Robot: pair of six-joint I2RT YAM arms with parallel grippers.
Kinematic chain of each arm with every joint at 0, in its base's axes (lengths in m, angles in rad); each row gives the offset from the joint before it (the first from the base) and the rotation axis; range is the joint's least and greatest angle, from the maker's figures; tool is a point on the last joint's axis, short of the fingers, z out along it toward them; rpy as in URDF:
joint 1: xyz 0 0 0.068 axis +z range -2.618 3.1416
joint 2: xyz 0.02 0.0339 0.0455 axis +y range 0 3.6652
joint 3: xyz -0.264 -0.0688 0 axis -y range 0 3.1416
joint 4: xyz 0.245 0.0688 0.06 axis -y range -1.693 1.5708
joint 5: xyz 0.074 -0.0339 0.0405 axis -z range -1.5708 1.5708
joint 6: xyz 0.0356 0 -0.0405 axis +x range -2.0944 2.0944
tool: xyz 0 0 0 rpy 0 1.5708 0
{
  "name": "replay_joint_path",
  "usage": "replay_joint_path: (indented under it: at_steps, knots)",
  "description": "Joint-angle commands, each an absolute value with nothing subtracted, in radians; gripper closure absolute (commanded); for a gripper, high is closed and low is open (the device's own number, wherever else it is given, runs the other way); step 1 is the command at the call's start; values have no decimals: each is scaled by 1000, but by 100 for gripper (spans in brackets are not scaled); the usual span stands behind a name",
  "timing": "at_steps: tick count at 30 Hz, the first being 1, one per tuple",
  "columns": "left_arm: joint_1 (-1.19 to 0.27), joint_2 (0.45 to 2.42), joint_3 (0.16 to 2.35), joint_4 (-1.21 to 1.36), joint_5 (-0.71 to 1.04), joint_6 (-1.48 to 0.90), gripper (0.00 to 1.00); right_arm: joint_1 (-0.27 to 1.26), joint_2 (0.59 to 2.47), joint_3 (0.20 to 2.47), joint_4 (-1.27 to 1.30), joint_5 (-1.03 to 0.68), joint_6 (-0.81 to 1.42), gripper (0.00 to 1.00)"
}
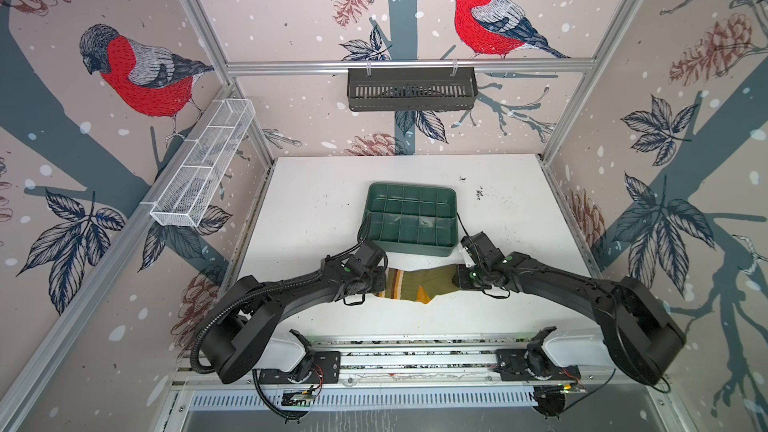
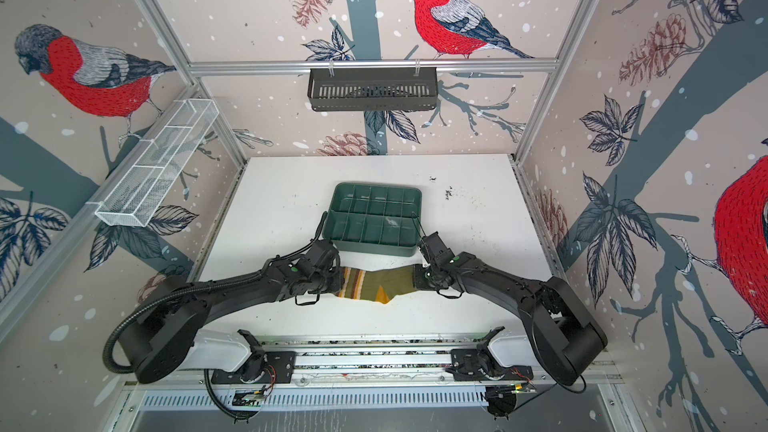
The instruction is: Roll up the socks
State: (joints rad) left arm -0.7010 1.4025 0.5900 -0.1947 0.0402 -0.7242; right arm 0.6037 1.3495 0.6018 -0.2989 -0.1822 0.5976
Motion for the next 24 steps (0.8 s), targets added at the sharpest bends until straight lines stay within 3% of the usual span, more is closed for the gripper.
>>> replay_joint_path:
  at_steps: [1, 4, 10, 16, 24]
  knots:
    - [-659, 1411, 586, -297, -44, -658, 76, 564, 1367, 621, -282, -157, 542, 73]
    - [-632, 1412, 598, -276, -31, -633, 76, 537, 1392, 647, -275, -173, 518, 73]
    - [-630, 1407, 651, -293, 29, -608, 71, 539, 1361, 708, -310, -212, 500, 62]
    - [-629, 1325, 690, -347, 44, -590, 56, 534, 1336, 767, -332, -210, 487, 60]
    - [-588, 1294, 696, -376, 21, -569, 59, 512, 1432, 824, -294, -198, 462, 63]
